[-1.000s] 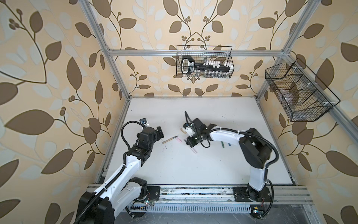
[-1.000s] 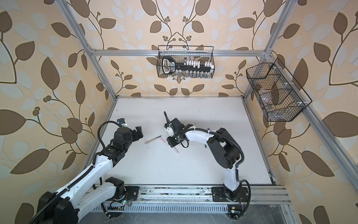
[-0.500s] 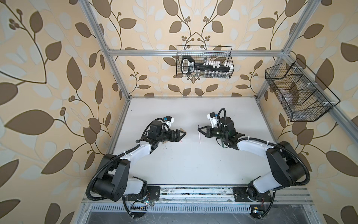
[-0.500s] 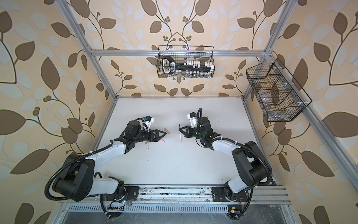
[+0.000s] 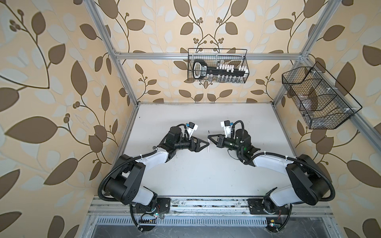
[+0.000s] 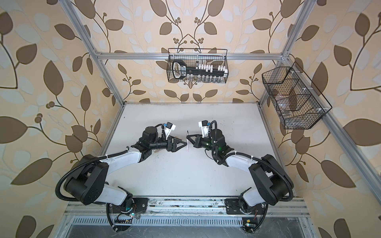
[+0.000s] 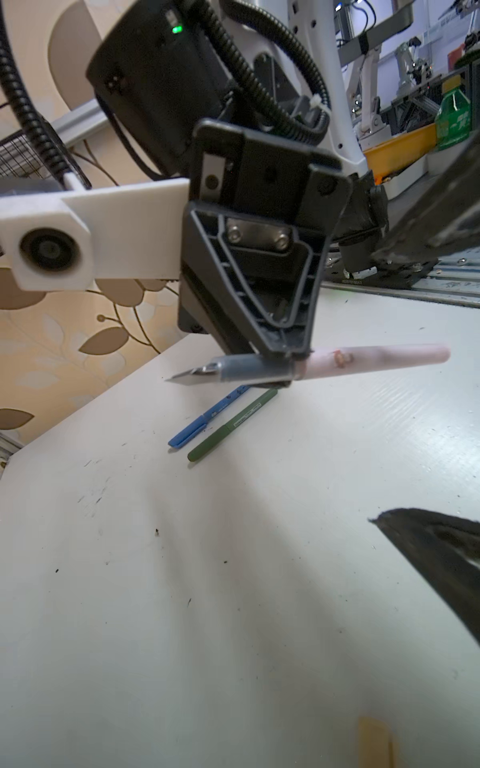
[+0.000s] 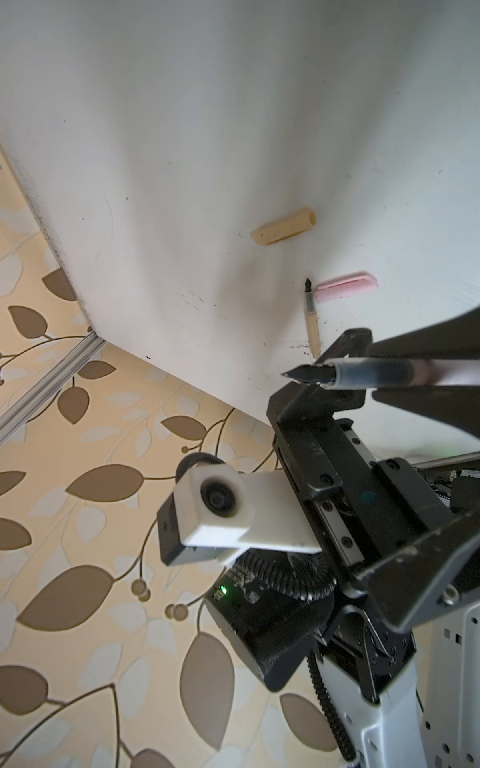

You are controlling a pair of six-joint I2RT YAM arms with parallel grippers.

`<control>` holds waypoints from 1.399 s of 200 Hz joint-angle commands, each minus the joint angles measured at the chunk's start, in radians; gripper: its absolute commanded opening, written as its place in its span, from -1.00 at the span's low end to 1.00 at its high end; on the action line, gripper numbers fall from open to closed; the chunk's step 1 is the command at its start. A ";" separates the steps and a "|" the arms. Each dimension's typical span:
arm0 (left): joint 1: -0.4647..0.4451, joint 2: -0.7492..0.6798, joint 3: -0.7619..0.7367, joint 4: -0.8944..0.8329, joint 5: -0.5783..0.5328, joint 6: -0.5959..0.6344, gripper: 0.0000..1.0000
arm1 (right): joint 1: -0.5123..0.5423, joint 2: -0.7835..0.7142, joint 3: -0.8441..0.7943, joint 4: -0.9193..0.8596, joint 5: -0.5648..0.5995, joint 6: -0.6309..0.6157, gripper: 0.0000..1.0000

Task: Insert the pens into the pen caps
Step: 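Lift the pink pen and bring it to the left gripper, then close the left gripper on the pink pen, nib up, and release the right gripper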

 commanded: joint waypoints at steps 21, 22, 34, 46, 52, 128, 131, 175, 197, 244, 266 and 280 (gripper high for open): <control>-0.011 0.009 0.021 0.089 0.061 -0.041 0.63 | 0.031 -0.029 -0.025 0.138 0.066 0.051 -0.89; -0.011 0.008 0.021 0.089 0.061 -0.040 0.63 | 0.031 -0.029 -0.025 0.139 0.068 0.051 -0.89; -0.014 0.005 0.022 0.088 0.062 -0.040 0.56 | 0.030 -0.028 -0.025 0.156 0.072 0.058 -0.89; -0.017 0.004 0.024 0.084 0.063 -0.039 0.49 | 0.031 -0.026 -0.024 0.174 0.081 0.066 -0.89; -0.018 0.004 0.024 0.081 0.064 -0.038 0.46 | 0.033 -0.024 -0.024 0.181 0.083 0.068 -0.89; -0.032 0.013 0.038 0.067 0.061 -0.040 -0.02 | 0.057 0.013 -0.011 0.239 0.092 0.090 -0.88; -0.032 0.012 0.038 0.067 0.059 -0.040 -0.05 | 0.059 0.014 -0.011 0.239 0.092 0.090 -0.88; -0.031 -0.004 0.039 0.032 0.022 -0.028 -0.32 | 0.064 0.016 -0.015 0.233 0.088 0.078 -0.88; -0.032 -0.009 0.041 0.016 0.003 -0.020 -0.80 | 0.068 0.014 -0.018 0.224 0.089 0.068 -0.88; -0.030 -0.053 0.066 -0.139 -0.099 0.061 -1.00 | 0.080 -0.106 0.007 -0.037 0.151 -0.077 -0.27; -0.025 -0.117 0.078 -0.273 -0.234 0.126 -1.00 | 0.070 -0.180 0.132 -0.434 0.227 -0.253 -0.04; -0.022 -0.189 0.075 -0.366 -0.379 0.165 -1.00 | 0.062 -0.172 0.251 -0.704 0.264 -0.361 0.00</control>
